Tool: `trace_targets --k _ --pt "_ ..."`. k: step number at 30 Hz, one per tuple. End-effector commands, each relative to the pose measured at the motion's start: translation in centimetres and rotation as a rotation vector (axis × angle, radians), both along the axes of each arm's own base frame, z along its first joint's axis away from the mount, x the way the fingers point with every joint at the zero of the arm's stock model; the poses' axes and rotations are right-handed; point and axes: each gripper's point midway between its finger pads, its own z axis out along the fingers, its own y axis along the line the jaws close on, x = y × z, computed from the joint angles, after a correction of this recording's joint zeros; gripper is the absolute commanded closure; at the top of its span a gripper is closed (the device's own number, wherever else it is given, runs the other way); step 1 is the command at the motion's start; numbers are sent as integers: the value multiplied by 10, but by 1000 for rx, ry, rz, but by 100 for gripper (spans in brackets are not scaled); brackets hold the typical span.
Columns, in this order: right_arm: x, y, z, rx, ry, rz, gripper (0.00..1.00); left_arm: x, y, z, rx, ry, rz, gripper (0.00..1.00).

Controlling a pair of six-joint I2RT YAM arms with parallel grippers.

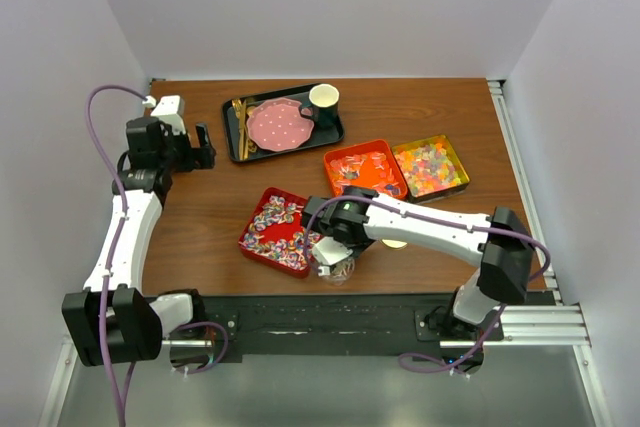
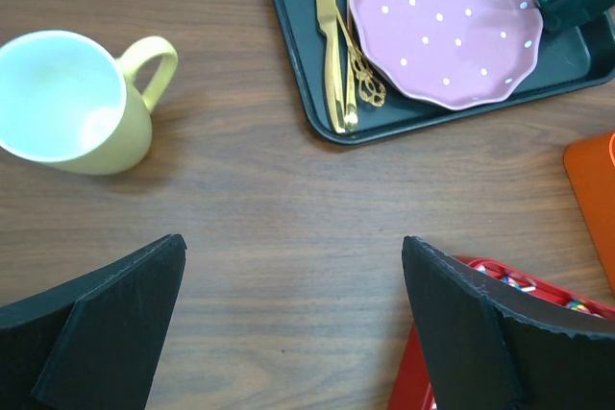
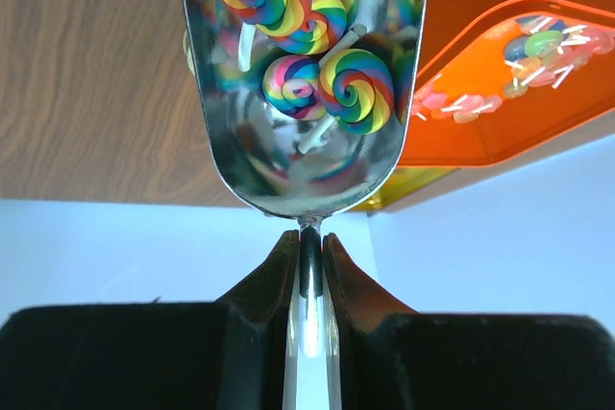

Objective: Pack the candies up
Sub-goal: Place the fake candies in the packing bottle.

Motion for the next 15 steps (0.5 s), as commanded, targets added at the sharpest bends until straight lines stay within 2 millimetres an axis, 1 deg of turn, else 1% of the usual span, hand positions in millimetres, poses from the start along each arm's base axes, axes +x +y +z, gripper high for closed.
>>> trace_targets --k 1,4,9,15 --pt "2 -3 22 -72 -91 7 100 1 -3 6 -29 -32 5 0" --pt "-2 -2 25 -104 -109 25 100 1 -6 5 -37 -30 -4 0" --pt "-7 -5 30 -173 -134 50 100 1 -2 7 -12 -26 -4 0" --pt "-12 -11 38 -210 -150 56 100 -3 -10 4 -47 -26 -24 0"
